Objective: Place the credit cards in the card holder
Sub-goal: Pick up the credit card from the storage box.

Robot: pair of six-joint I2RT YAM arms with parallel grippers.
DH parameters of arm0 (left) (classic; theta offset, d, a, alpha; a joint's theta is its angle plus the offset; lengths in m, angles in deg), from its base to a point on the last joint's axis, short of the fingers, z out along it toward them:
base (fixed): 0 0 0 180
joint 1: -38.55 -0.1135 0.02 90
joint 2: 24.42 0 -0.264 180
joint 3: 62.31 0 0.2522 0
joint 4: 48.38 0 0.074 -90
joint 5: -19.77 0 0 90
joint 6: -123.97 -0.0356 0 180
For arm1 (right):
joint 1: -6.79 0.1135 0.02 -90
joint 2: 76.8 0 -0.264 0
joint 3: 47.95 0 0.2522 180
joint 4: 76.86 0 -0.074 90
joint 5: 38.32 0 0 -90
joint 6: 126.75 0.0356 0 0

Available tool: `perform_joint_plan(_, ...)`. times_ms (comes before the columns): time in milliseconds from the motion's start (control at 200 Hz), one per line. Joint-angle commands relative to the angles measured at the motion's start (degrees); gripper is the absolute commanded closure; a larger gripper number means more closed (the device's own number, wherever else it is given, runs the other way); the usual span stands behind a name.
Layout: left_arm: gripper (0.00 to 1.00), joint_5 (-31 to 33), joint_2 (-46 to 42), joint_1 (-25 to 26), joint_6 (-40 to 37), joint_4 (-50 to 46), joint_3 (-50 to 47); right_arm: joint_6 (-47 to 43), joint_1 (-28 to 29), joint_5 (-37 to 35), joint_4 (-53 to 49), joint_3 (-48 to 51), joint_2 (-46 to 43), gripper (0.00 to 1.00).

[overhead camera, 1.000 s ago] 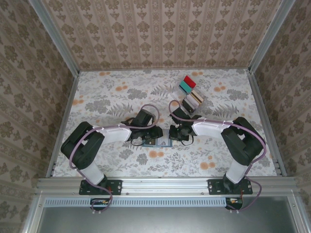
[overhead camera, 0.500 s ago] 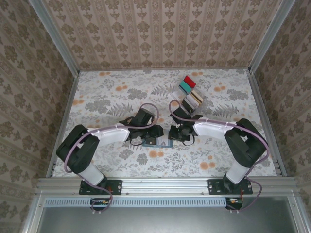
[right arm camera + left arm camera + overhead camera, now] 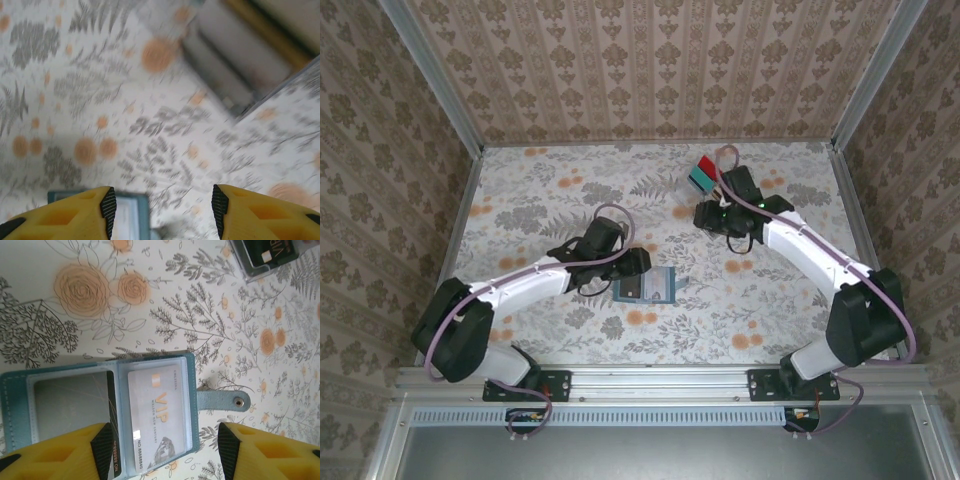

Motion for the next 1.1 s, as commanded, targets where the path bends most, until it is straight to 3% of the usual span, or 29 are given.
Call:
perform_joint_plan(0, 0.34, 2.58, -4.06, -1.87, -2.11, -1.72, 0.05, -7.50, -9.45, 1.21, -5.81, -8.04, 3.16, 0.33)
perform_joint_plan(305, 0.29, 2.74, -7.75, -4.53, -2.30, -2.19, 0.11, -9.22, -18.71, 8.99, -5.35, -19.34, 14.97, 0.29)
perform_joint_plan(635, 0.28, 1.35, -7.86, -7.05, -2.83, -2.55, 0.23, -9.97, -20.08, 10.92, -4.09, -17.48, 14.36, 0.30)
perform_joint_plan(705, 0.28, 0.92, -7.67, -7.54, -3.31, -3.13, 0.87, -10.86, -20.67, 13.87, -4.70, -19.29, 16.55, 0.31)
perform_joint_plan(1095, 0.23, 0.32, -8.19, -9.80, -4.01, -5.54, 2.54, -11.80, -20.72, 15.29, -7.85, -28.75, 29.26, 0.32)
